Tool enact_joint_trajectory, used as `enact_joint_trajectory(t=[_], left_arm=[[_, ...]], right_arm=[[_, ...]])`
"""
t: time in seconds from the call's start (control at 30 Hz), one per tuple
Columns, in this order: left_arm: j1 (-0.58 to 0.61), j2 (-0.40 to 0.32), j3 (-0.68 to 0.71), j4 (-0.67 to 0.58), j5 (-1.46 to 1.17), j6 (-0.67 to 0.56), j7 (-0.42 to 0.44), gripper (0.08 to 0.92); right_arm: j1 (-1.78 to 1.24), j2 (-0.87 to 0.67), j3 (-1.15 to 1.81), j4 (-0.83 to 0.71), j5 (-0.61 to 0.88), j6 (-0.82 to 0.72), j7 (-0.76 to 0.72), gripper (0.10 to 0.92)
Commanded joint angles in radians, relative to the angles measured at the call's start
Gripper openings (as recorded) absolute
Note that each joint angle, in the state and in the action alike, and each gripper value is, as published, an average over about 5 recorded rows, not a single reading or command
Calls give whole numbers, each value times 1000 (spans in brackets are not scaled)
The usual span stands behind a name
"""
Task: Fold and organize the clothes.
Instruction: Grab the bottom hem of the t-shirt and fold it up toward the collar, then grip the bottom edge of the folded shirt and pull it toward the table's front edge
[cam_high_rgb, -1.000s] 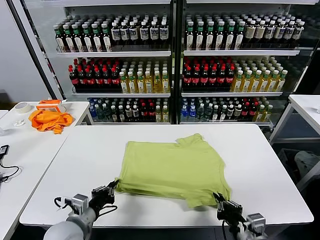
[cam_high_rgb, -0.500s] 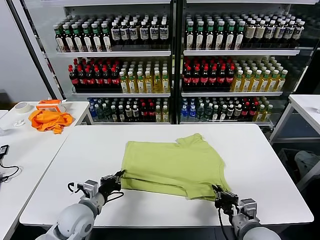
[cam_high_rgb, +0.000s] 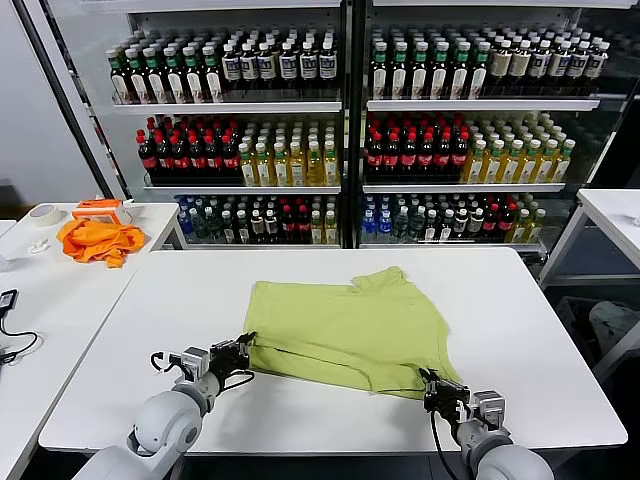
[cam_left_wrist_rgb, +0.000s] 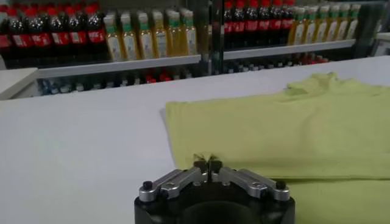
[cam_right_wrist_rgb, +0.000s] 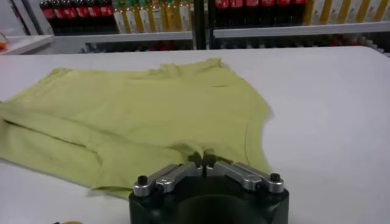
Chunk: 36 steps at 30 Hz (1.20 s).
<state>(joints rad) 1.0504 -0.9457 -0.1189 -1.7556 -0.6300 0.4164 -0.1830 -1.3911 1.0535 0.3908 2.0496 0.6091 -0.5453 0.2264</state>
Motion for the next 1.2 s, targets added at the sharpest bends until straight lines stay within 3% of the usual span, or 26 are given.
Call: enact_joint_trajectory(t=[0.03, 0.33, 0.53, 0.63, 0.77, 0.9, 1.2], left_arm=[[-4, 4, -15, 22, 11, -2, -12, 250], [107, 48, -103, -134, -53, 2, -17, 510], [155, 35, -95, -150, -55, 33, -37, 683], [162, 27, -93, -140, -52, 52, -49, 764], [172, 24, -91, -132, -30, 91, -54, 817], [185, 20, -89, -136, -1, 110, -54, 806], [176, 13, -71, -123, 20, 111, -43, 568]], right_arm=[[2, -1, 62, 0, 18, -16, 2, 370], [-118, -14, 157, 72, 22, -13, -4, 630], [-116, 15, 106, 18, -16, 13, -1, 782], [-107, 26, 80, -6, -38, 26, -2, 816], [-100, 30, 71, -23, -44, 33, -8, 822], [-100, 32, 72, -23, -42, 39, -19, 777], [-96, 39, 66, -27, -37, 40, -25, 525]])
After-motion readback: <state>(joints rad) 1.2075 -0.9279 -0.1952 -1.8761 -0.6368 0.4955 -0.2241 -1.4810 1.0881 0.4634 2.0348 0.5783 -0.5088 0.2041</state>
